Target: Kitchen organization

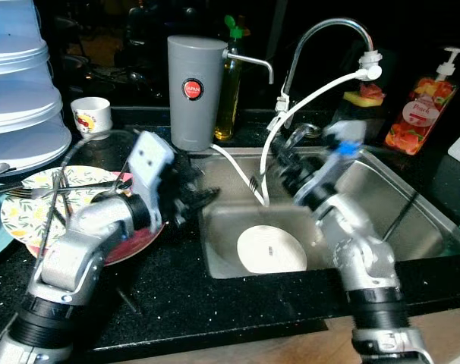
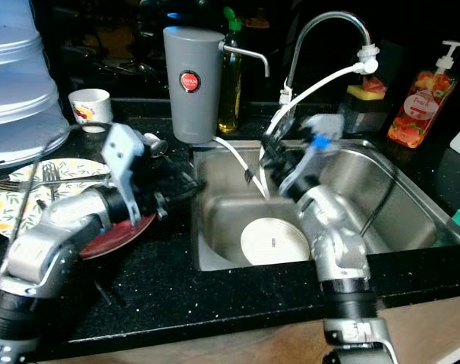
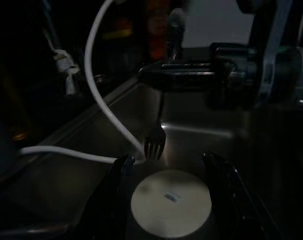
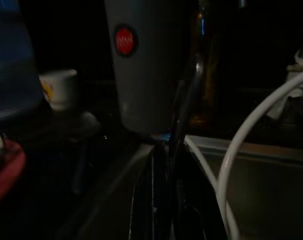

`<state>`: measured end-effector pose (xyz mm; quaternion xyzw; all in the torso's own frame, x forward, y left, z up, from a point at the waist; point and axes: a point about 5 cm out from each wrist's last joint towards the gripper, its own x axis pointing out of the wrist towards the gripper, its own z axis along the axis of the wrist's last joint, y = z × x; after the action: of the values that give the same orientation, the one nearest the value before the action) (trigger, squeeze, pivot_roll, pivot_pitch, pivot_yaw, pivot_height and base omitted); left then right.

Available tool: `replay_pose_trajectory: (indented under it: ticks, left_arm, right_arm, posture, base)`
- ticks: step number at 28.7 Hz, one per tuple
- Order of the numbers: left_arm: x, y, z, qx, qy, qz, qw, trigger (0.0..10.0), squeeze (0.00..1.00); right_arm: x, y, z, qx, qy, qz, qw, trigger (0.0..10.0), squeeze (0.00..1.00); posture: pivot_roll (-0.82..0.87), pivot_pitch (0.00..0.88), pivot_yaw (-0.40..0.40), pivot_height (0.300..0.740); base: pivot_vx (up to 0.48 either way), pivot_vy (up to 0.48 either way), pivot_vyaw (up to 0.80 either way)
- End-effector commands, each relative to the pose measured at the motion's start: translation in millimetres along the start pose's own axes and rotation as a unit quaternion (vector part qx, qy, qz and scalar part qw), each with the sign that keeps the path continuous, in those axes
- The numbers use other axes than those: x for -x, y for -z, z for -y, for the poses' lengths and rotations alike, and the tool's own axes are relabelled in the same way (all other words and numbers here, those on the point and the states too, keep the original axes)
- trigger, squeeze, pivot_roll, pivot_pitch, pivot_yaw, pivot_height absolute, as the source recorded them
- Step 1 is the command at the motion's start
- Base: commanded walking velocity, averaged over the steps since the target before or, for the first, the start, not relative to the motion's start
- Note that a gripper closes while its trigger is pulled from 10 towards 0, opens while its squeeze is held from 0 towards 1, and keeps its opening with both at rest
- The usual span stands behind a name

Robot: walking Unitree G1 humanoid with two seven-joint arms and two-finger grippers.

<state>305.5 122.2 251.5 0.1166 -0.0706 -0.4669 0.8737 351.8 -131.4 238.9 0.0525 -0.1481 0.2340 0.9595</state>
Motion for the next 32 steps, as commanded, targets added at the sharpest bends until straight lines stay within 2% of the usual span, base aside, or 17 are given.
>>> replay_pose_trajectory:
  ticks: [1,6,12,13,14,15,17,19,20,25,26,28,31,32]
  left_arm:
    - [-2.1,5.5,7.3,-0.003,0.024,-0.023,0.999,10.0,0.0]
    - [-6.9,13.1,11.3,-0.021,0.038,-0.057,0.997,10.0,0.0]
    - [-4.7,17.9,14.1,-0.023,0.046,-0.081,0.995,10.0,0.0]
    - [-3.4,19.6,14.4,-0.025,0.049,-0.089,0.995,10.0,0.0]
    - [-3.4,19.6,14.4,-0.025,0.049,-0.089,0.995,10.0,0.0]
    - [-2.1,20.5,14.3,-0.027,0.05,-0.096,0.994,10.0,0.0]
    - [-1.0,21.1,13.8,-0.022,0.047,-0.1,0.994,10.0,0.0]
    - [-0.7,21.1,13.7,-0.02,0.046,-0.1,0.994,10.0,0.0]
    - [-0.6,20.8,13.2,-0.019,0.043,-0.099,0.994,10.0,0.0]
    - [-0.9,16.9,7.0,-0.029,0.013,-0.092,0.995,10.0,0.0]
    - [-1.5,15.4,-2.7,-0.034,-0.032,-0.097,0.994,10.0,0.0]
    - [-1.6,14.9,-6.5,-0.036,-0.05,-0.098,0.993,10.0,0.0]
    - [0.3,9.5,-29.5,-0.006,-0.164,-0.079,0.983,10.0,0.0]
    - [0.3,9.5,-29.5,-0.006,-0.164,-0.079,0.983,10.0,0.0]
  right_arm:
    - [4.6,12.1,-1.0,0.037,0.001,-0.015,0.999,0.0,0.0]
    - [11.2,37.3,-11.8,0.065,-0.017,-0.045,0.997,0.0,0.0]
    - [14.5,49.1,-16.9,0.061,-0.032,-0.069,0.995,0.0,0.0]
    - [16.1,54.3,-19.3,0.06,-0.045,-0.082,0.994,2.9,0.0]
    - [16.1,54.3,-19.3,0.06,-0.045,-0.082,0.994,2.9,0.0]
    - [16.8,56.4,-20.9,0.064,-0.051,-0.085,0.993,6.6,0.0]
    - [17.2,57.6,-22.0,0.063,-0.055,-0.086,0.993,10.0,0.0]
    - [17.4,57.8,-22.3,0.062,-0.057,-0.086,0.993,10.0,0.0]
    - [17.4,58.1,-22.4,0.062,-0.057,-0.087,0.993,10.0,1.0]
    - [16.6,58.4,-21.2,0.068,-0.05,-0.09,0.992,10.0,1.0]
    - [14.9,56.7,-19.3,0.065,-0.042,-0.087,0.993,10.0,0.0]
    - [14.3,55.9,-18.6,0.063,-0.039,-0.085,0.994,10.0,0.0]
    - [12.4,51.8,-14.9,0.056,-0.031,-0.077,0.995,10.0,0.0]
    - [12.4,51.8,-14.9,0.056,-0.031,-0.077,0.995,10.0,0.0]
  posture:
    - [0.05,0.0,-0.058,0.74]
    - [0.05,0.0,-0.058,0.74]
    - [0.05,0.006,-0.059,0.74]
    - [0.05,0.006,-0.059,0.74]
    - [0.05,0.006,-0.059,0.74]
    - [0.05,0.015,-0.059,0.74]
    - [0.05,0.015,-0.059,0.74]
    - [0.05,0.015,-0.059,0.74]
    - [0.05,0.015,-0.059,0.74]
    - [0.05,0.019,-0.06,0.74]
    - [0.06,0.023,-0.064,0.74]
    - [0.06,0.023,-0.064,0.74]
    - [0.06,0.023,-0.063,0.74]
    - [0.06,0.023,-0.063,0.74]
  base:
    - [0.0,0.0,0.0]
    - [0.0,0.0,0.0]
    - [0.0,0.0,0.0]
    - [0.0,0.0,0.0]
    - [0.0,0.0,0.0]
    - [0.0,0.0,0.0]
    - [0.0,0.0,0.0]
    - [0.0,0.0,0.0]
    - [0.0,0.0,0.0]
    - [0.0,0.0,0.0]
    - [0.0,0.0,0.0]
    - [0.0,0.0,0.0]
    - [0.0,0.0,0.0]
    - [0.0,0.0,0.0]
